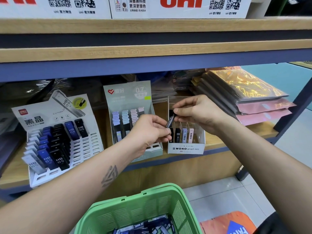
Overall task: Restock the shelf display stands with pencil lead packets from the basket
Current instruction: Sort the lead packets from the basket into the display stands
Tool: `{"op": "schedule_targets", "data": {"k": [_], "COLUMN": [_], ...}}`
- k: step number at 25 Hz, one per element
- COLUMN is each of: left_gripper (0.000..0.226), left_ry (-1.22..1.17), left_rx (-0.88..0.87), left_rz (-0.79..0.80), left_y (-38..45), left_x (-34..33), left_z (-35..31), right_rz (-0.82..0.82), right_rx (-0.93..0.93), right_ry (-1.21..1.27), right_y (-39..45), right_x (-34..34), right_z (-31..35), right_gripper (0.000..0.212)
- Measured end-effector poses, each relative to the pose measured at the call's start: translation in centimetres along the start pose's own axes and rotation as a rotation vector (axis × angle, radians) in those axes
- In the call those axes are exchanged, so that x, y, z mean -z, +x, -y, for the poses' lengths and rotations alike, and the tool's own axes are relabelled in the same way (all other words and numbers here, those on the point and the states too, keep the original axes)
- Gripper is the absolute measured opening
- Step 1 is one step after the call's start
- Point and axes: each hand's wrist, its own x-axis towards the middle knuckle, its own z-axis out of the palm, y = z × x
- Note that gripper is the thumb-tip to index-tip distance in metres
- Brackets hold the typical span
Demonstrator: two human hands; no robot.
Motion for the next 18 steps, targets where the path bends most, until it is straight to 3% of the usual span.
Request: {"op": "schedule_targets", "data": {"k": [12,15,18], "left_gripper": [0.024,0.043,0.064], "left_ry": [0.398,0.563,0.624], "left_rx": [-0.209,-0.223,-0.17], "left_rz": [-0.201,-0.217,-0.124], "left_y": [1.4,1.4,1.0], "left_x": [-1.4,-1.7,-1.7], "left_z": [0.3,0.4,0.8], "right_rz": [-0.09,-0.282,-0.33], "right_rx": [0.043,0.16,0.213], "right_ry": [-0.108,-0.322,-0.511], "right_y": [0.6,1.3,2.0], "right_x": [1.0,1.8,1.2], "right_z": [-0.3,-0.5,-1.3], "right_gripper": [0.018,0.015,0.016]}}
